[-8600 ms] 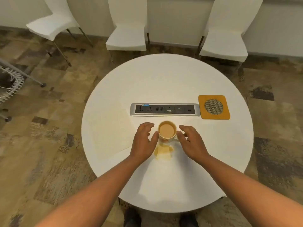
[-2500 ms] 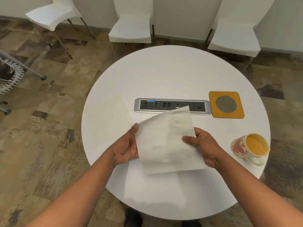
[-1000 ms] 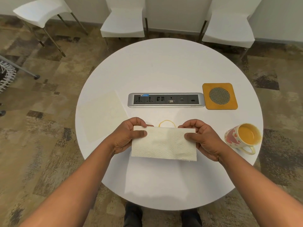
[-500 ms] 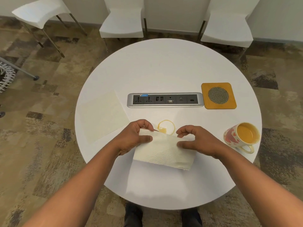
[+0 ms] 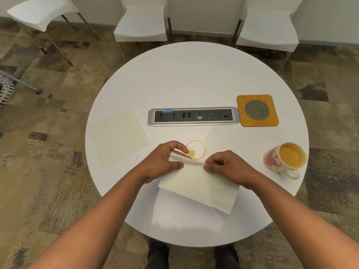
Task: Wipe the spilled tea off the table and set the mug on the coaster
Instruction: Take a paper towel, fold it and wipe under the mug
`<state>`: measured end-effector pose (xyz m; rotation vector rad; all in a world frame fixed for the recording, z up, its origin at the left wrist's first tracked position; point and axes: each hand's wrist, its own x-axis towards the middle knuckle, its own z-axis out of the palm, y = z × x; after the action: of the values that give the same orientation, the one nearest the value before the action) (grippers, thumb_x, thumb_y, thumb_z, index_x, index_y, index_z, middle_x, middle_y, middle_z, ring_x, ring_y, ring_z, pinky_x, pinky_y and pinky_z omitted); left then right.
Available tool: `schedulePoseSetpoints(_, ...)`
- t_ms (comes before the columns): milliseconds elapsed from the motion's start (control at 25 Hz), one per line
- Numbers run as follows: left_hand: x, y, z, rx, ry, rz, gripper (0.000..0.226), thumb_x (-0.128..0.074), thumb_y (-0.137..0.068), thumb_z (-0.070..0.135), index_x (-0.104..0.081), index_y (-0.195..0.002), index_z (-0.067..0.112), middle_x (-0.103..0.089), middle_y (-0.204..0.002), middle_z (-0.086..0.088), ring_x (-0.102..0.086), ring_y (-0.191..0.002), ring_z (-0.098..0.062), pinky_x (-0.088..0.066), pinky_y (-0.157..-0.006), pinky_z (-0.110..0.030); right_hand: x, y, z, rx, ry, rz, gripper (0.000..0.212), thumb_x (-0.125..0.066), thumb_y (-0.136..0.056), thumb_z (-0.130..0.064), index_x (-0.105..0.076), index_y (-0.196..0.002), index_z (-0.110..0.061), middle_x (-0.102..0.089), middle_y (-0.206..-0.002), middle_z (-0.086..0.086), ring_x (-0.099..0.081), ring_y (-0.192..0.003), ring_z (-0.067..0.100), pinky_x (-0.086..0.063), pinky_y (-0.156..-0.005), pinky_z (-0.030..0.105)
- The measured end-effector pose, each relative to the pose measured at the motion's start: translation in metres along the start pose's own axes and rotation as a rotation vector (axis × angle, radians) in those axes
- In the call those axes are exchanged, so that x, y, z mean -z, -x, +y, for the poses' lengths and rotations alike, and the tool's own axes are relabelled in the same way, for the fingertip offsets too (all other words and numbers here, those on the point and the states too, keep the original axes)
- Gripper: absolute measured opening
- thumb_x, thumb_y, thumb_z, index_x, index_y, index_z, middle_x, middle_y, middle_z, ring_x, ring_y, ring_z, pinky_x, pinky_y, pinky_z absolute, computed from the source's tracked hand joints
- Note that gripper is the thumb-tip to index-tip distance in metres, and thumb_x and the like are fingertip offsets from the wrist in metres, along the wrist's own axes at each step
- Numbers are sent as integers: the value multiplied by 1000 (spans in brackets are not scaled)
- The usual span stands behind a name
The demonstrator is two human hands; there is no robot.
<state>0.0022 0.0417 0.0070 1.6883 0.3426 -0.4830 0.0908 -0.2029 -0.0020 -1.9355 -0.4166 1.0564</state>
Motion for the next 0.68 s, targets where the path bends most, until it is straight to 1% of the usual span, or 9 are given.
schedulePoseSetpoints(80,-2,-1,2,6,-113,38,31,-75,-84,8,-72,-99,35,-74,-94,15,-64,-78,-7,-52,-73,-29,-2,0,1,25,53,9,14,-70,-90,-26,-74,-80,-17,-66,-72,-7,-56,-66,6,-47,-66,29)
schedulePoseSetpoints(160,-8,-3,6,-2,-319,62,22,-82,-79,27,-74,-97,37,-72,-100,20,-65,-89,-1,-51,-79,-29,-4,-2,1,63,133,30,14,-70,-90,-25,-73,-79,-18,-69,-73,-5,-57,-66,5,-48,-67,29)
schedulePoseSetpoints(200,-12,-4,10,-1,-478,73,24,-84,-77,40,-74,-99,40,-71,-105,22,-64,-97,-1,-51,-83,-30,-5,-2,0,80,168,38,14,-70,-90,-24,-73,-78,-18,-70,-75,-4,-57,-67,5,-49,-69,30)
schedulePoseSetpoints(280,-21,-5,19,-26,-831,102,36,-76,-76,62,-73,-107,44,-70,-114,21,-62,-106,-7,-49,-88,-33,-6,-3,0,102,208,46,13,-69,-89,-24,-73,-78,-18,-71,-78,-2,-59,-69,6,-50,-71,33)
schedulePoseSetpoints(320,-25,-6,22,-69,-963,131,40,-72,-77,67,-72,-111,45,-71,-117,19,-63,-108,-11,-49,-90,-36,-5,-3,0,108,217,48,13,-69,-89,-23,-72,-78,-18,-70,-77,-1,-58,-69,6,-50,-71,34)
schedulePoseSetpoints(400,-28,-8,26,-151,-1116,198,44,-66,-82,70,-71,-117,44,-72,-121,15,-63,-112,-16,-44,-97,-39,-5,-1,2,114,227,52,14,-68,-90,-24,-71,-78,-17,-68,-76,3,-54,-67,7,-50,-70,36)
schedulePoseSetpoints(480,-29,-9,27,-201,-1158,230,43,-64,-86,68,-71,-120,43,-71,-125,15,-60,-117,-18,-37,-104,-41,-5,-1,2,123,233,55,14,-67,-89,-24,-71,-78,-17,-67,-75,4,-53,-66,8,-49,-68,35)
schedulePoseSetpoints(600,-37,-9,26,-224,-1016,166,35,-67,-90,59,-73,-119,41,-72,-126,15,-58,-122,-17,-30,-111,-39,-8,-2,1,135,236,51,13,-67,-89,-25,-72,-78,-22,-68,-72,-1,-52,-64,7,-45,-64,31)
schedulePoseSetpoints(680,-43,-9,25,-237,-974,132,27,-68,-92,52,-76,-113,37,-76,-115,13,-63,-114,-17,-31,-105,-34,-11,-2,-2,144,248,41,15,-67,-89,-24,-71,-75,-27,-67,-69,-6,-51,-62,8,-44,-63,32)
